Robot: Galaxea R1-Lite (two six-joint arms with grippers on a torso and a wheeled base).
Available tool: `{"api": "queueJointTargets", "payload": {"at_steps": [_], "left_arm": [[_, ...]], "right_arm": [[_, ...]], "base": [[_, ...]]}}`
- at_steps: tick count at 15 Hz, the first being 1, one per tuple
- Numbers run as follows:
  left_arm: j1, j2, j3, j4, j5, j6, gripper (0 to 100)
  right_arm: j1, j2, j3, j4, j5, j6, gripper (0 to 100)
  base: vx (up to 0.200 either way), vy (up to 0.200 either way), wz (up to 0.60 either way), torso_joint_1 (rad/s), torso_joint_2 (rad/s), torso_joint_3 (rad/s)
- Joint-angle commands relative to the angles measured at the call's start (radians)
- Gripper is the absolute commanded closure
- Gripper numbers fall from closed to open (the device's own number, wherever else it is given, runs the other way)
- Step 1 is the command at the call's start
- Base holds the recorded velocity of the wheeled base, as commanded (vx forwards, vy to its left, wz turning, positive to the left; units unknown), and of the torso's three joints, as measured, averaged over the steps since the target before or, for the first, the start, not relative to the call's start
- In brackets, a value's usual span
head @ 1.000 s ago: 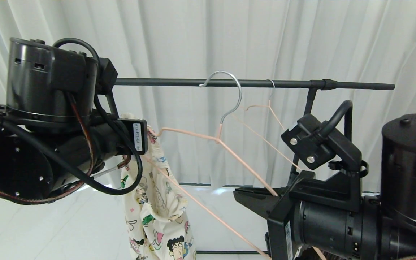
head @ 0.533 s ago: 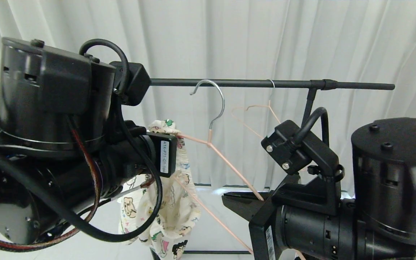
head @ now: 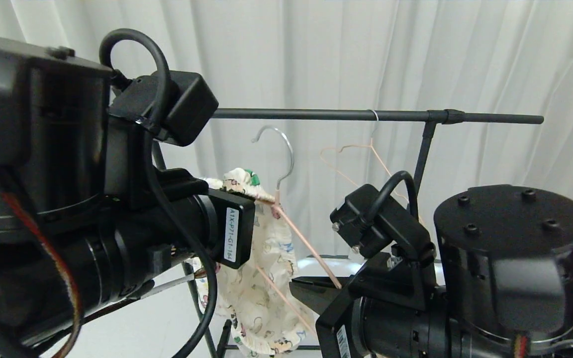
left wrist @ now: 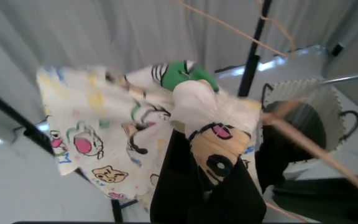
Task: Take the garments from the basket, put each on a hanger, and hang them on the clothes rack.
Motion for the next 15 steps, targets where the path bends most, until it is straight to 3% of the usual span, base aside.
{"api": "queueJointTargets", "payload": {"at_steps": [1,7,8,9,11,15], "left_arm": [[-0.001,-0.041,0.01,0.002,-0.021,0.043,100],[0.002,-0.071,0.064,0.002,-0.023,0.09,100],[0.036,-0.08,0.064,0.002,-0.023,0.093,100],[0.059,-0.09,0.064,0.002,-0.023,0.119,0],[0.096,-0.11,0.064,0.005,-0.024,0.19,0],[0.111,-0.14,0.064,0.01,-0.023,0.202,0]], "right_arm": [[0.001,0.014,0.0,-0.002,-0.002,0.0,100],[0.001,0.008,0.003,-0.002,-0.043,0.002,100],[0.001,-0.001,0.003,-0.002,-0.052,0.002,100],[0.001,-0.003,0.005,-0.002,-0.065,0.002,100],[0.001,-0.004,0.003,-0.002,-0.077,0.0,100],[0.001,-0.006,0.009,-0.004,-0.115,0.0,100]], "base": [[0.0,0.0,0.0,0.0,0.0,0.0],[0.0,0.0,0.0,0.0,0.0,0.0],[0.0,0.0,0.0,0.0,0.0,0.0],[0.0,0.0,0.0,0.0,0.0,0.0],[0.0,0.0,0.0,0.0,0.0,0.0],[0.0,0.0,0.0,0.0,0.0,0.0]]}}
